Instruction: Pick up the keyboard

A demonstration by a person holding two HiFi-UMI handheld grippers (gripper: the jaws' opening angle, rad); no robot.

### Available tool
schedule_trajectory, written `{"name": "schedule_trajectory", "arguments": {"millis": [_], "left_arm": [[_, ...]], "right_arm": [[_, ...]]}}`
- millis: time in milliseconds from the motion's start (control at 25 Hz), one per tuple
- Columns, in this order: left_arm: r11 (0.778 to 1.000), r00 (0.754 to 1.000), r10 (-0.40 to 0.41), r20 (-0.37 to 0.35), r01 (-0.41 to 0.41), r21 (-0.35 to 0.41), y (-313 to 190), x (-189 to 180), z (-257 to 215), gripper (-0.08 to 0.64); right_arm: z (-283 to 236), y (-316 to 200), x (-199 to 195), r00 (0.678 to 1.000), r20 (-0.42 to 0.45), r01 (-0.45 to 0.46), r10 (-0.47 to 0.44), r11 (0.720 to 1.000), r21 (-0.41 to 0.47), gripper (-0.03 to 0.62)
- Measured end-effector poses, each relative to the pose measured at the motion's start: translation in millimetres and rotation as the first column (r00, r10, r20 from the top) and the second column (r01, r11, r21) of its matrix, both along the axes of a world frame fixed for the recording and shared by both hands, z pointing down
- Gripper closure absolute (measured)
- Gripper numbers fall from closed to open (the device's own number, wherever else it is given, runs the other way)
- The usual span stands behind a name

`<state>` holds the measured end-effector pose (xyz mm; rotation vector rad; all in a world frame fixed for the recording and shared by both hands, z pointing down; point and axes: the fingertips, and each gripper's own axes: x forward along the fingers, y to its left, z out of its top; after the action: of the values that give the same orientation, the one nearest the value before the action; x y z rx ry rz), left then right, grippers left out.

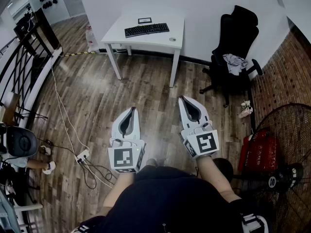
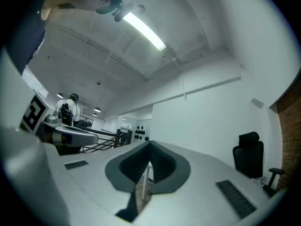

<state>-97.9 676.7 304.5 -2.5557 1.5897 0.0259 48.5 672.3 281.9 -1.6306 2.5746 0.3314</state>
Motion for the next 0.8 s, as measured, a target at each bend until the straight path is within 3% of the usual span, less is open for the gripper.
{"name": "schedule_trajectory", "arguments": {"millis": [280,680,800], "left_arm": [[0.999,0.999,0.043,-0.009,-0.043,0.017,-30,-24,-1,0.549],[0.996,0.995,0.086,-0.05,-0.087,-0.033,-81,-48,18,0.549],[0.996,0.994,0.078,-0.07,-0.081,-0.042,-98,-53,18,0.549]], "right_arm": [[9,-25,-26,0.998,0.007,-0.055,0.055,0.998,-0.009,0.58],[27,-66,-28,0.993,0.012,-0.117,0.119,0.989,-0.086,0.575],[27,-85,-31,0.992,-0.006,-0.124,0.124,0.988,-0.09,0.497]]}}
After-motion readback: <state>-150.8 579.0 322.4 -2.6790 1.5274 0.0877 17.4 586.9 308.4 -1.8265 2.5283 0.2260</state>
